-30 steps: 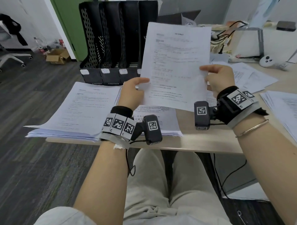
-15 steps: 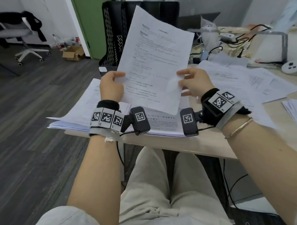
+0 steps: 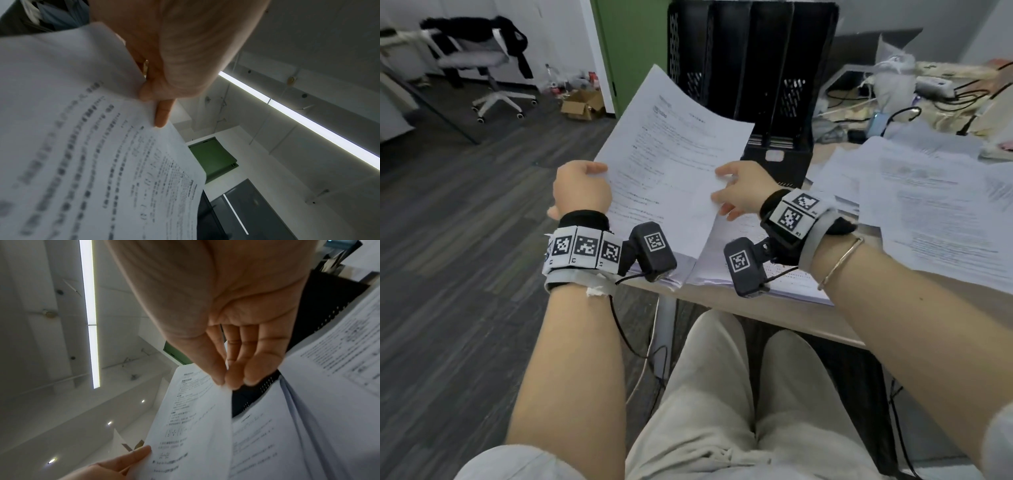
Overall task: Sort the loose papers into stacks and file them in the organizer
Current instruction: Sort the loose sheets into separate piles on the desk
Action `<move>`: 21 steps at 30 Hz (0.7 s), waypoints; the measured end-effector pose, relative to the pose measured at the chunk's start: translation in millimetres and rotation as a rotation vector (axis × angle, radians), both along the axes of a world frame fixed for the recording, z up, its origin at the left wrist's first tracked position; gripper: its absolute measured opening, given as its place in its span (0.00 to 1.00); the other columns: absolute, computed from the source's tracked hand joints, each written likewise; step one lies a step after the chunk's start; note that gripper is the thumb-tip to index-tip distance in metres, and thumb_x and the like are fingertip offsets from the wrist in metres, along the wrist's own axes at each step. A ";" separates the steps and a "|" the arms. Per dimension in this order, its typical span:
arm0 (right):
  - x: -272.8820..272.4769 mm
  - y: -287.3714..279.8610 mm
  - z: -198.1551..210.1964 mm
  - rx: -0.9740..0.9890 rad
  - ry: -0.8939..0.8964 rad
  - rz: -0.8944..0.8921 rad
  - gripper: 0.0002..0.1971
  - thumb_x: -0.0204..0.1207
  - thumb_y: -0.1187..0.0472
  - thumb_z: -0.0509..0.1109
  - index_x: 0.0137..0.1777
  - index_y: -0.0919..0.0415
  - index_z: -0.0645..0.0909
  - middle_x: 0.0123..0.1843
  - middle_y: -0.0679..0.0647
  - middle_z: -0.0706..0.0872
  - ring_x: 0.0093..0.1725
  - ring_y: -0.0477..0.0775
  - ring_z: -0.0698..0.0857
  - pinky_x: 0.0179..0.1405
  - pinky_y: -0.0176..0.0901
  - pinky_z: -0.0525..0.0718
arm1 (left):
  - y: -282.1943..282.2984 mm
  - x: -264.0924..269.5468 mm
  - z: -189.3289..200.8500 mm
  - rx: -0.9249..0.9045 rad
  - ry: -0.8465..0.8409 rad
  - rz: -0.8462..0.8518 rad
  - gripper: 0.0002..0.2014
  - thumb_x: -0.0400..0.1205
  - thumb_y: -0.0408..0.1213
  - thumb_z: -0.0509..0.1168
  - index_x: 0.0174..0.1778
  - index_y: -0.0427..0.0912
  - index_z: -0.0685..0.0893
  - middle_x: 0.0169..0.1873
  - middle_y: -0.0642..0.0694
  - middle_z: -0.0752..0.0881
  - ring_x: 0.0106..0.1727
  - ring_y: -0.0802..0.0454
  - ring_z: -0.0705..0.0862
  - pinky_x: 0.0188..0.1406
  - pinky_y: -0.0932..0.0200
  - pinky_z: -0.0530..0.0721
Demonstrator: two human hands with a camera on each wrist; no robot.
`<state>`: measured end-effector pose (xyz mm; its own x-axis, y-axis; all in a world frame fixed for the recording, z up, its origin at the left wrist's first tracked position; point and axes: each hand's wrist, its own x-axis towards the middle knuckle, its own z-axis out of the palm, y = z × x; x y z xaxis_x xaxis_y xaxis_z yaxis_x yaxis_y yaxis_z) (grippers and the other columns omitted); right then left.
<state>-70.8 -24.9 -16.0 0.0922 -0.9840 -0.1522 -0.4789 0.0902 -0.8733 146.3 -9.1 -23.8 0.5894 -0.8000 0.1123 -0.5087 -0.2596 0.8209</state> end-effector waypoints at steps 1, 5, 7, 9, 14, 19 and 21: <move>5.5 -0.2 -1.9 0.021 0.000 0.015 0.28 0.76 0.73 0.69 0.76 0.65 0.67 0.37 0.58 0.79 0.27 0.51 0.82 0.26 0.40 0.86 | 0.7 5.2 -1.2 0.014 0.000 0.009 0.24 0.78 0.25 0.53 0.59 0.55 0.85 0.67 0.49 0.79 0.71 0.44 0.72 0.74 0.45 0.58; 19.5 2.4 -11.3 0.098 0.002 0.072 0.28 0.76 0.75 0.69 0.75 0.70 0.67 0.35 0.60 0.79 0.27 0.54 0.82 0.31 0.44 0.88 | 6.9 15.8 -7.6 0.088 -0.028 0.025 0.22 0.80 0.28 0.54 0.59 0.55 0.85 0.67 0.45 0.79 0.75 0.42 0.65 0.74 0.45 0.58; 22.9 5.4 -16.2 0.127 0.004 0.085 0.26 0.76 0.76 0.68 0.74 0.71 0.68 0.36 0.60 0.78 0.27 0.55 0.81 0.30 0.44 0.88 | 8.5 17.2 -10.3 0.117 -0.019 0.012 0.20 0.80 0.28 0.55 0.58 0.54 0.85 0.66 0.44 0.80 0.77 0.41 0.61 0.79 0.38 0.53; 25.0 8.7 -21.4 0.160 0.014 0.102 0.26 0.75 0.76 0.68 0.73 0.72 0.69 0.38 0.60 0.77 0.26 0.54 0.82 0.32 0.45 0.88 | 8.8 19.1 -12.1 0.148 -0.021 0.011 0.19 0.79 0.29 0.57 0.56 0.55 0.85 0.65 0.45 0.81 0.77 0.41 0.59 0.78 0.31 0.44; 23.3 16.2 -29.0 0.212 0.003 0.119 0.25 0.76 0.74 0.68 0.73 0.71 0.68 0.43 0.63 0.81 0.27 0.53 0.81 0.29 0.43 0.87 | 9.4 13.5 -9.1 0.080 -0.017 -0.073 0.14 0.80 0.36 0.61 0.58 0.55 0.84 0.63 0.53 0.82 0.77 0.40 0.60 0.78 0.32 0.47; 7.8 19.5 -19.7 0.113 0.068 0.081 0.24 0.76 0.64 0.72 0.72 0.67 0.72 0.51 0.57 0.79 0.36 0.53 0.87 0.35 0.43 0.89 | 7.5 -6.8 -5.1 -0.019 0.002 -0.265 0.13 0.76 0.42 0.63 0.56 0.52 0.84 0.60 0.52 0.84 0.71 0.45 0.73 0.75 0.45 0.66; -4.7 21.0 -12.1 0.049 0.120 0.066 0.24 0.76 0.61 0.72 0.71 0.65 0.74 0.55 0.58 0.82 0.42 0.53 0.87 0.39 0.43 0.89 | 8.4 -23.0 -1.4 -0.051 0.027 -0.342 0.12 0.75 0.42 0.63 0.53 0.53 0.84 0.59 0.51 0.84 0.69 0.47 0.76 0.72 0.43 0.72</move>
